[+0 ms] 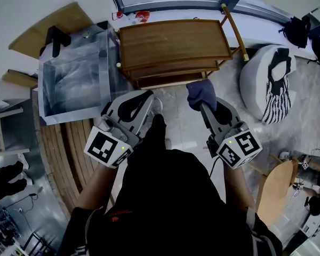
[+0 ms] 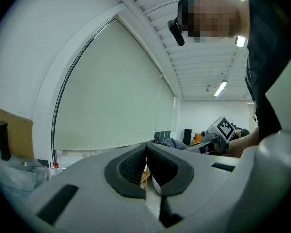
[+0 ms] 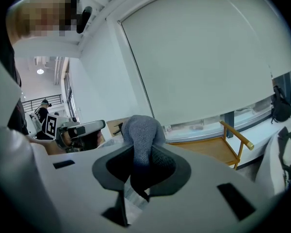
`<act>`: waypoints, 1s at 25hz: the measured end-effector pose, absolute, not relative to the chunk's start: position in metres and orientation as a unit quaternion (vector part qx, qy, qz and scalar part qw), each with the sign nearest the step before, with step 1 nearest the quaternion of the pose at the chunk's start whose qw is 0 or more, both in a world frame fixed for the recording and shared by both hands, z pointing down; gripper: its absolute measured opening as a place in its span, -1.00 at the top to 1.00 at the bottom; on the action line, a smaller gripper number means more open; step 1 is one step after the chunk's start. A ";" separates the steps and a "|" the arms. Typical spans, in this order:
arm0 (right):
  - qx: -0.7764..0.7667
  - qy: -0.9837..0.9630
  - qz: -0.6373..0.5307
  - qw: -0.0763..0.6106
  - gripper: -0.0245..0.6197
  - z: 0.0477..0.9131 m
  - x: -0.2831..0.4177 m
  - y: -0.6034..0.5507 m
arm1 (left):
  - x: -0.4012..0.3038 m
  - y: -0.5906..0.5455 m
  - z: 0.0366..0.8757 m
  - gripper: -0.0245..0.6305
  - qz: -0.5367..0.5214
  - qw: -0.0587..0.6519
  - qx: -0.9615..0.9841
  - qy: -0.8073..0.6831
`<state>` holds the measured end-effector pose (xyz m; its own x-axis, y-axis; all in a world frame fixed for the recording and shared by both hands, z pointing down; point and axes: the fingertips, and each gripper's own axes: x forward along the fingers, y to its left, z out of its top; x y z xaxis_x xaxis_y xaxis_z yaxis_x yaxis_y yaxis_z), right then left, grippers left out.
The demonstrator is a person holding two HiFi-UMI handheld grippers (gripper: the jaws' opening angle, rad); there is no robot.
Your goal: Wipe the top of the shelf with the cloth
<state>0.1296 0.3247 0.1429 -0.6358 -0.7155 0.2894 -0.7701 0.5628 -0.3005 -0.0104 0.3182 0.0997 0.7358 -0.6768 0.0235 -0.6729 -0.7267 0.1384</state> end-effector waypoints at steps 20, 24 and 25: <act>0.404 -0.880 0.229 0.102 0.71 0.159 0.078 0.129 | -0.056 0.141 0.133 0.86 0.018 0.114 0.916 -0.385; 0.403 -0.880 0.225 0.108 0.71 0.159 0.068 0.103 | -0.069 0.119 0.131 0.86 0.010 0.111 0.910 -0.400; 0.403 -0.881 0.224 0.109 0.71 0.158 0.065 0.097 | -0.072 0.116 0.131 0.86 0.009 0.110 0.909 -0.402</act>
